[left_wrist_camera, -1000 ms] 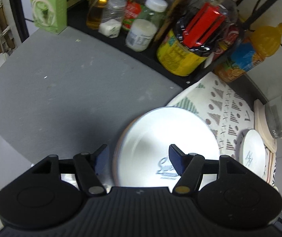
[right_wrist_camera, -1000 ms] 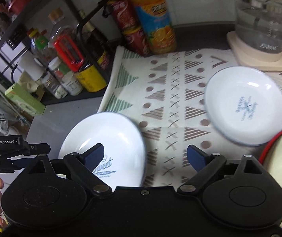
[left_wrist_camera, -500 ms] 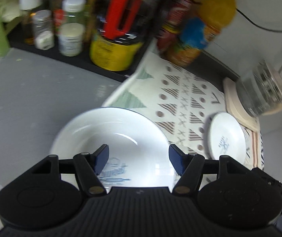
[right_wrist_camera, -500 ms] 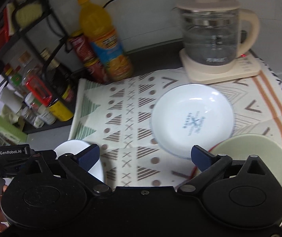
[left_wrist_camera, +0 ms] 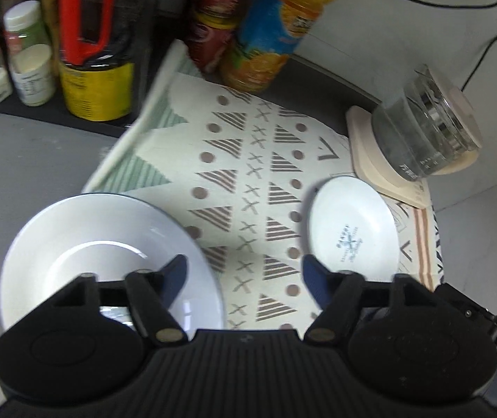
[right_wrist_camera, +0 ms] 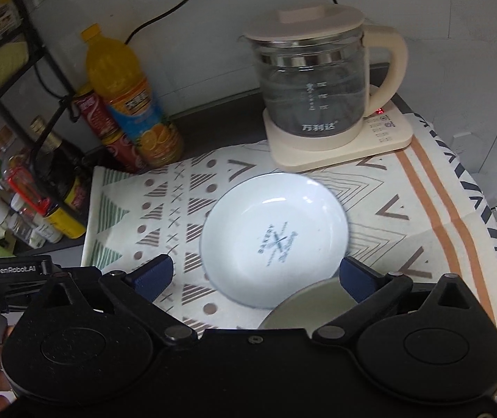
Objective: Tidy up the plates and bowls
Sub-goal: 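Move both grippers to the white plate printed "BAKERY", then close both grippers on the rim of the "BAKERY" plate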
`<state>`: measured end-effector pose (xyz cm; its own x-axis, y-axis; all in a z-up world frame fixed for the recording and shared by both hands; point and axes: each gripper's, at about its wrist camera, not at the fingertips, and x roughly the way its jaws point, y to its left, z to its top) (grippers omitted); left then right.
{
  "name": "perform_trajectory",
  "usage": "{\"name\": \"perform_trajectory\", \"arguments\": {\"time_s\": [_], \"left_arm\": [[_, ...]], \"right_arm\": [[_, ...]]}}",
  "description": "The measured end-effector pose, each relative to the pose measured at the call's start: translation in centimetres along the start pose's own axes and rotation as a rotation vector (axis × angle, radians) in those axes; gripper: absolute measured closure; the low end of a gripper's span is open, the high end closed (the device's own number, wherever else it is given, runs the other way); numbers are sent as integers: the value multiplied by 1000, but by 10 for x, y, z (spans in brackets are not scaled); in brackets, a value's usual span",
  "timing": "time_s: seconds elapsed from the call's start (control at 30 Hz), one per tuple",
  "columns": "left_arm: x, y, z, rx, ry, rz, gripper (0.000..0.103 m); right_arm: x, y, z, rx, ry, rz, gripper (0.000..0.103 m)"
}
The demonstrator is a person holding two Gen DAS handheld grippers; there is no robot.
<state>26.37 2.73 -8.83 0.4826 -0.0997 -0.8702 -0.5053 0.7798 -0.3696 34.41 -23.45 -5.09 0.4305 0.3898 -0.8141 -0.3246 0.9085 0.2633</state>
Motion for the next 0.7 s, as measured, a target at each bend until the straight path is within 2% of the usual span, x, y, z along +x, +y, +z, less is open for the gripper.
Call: {"name": "perform_trajectory", "arguments": {"time_s": [0.07, 0.17, 0.37, 0.53, 0.7], "left_arm": [[3, -7, 3, 7, 3, -14, 16], [10, -19, 7, 14, 2, -7, 9], [29, -39, 12, 28, 31, -8, 6], [49, -45, 15, -7, 61, -4, 7], [67, -52, 18, -13, 88, -9, 7]], "right_arm": [[3, -5, 4, 5, 5, 0, 0], [10, -12, 11, 4, 20, -4, 0], [21, -24, 26, -2, 41, 1, 0], [34, -35, 37, -19, 79, 5, 0], [51, -48, 44, -20, 117, -26, 0]]}}
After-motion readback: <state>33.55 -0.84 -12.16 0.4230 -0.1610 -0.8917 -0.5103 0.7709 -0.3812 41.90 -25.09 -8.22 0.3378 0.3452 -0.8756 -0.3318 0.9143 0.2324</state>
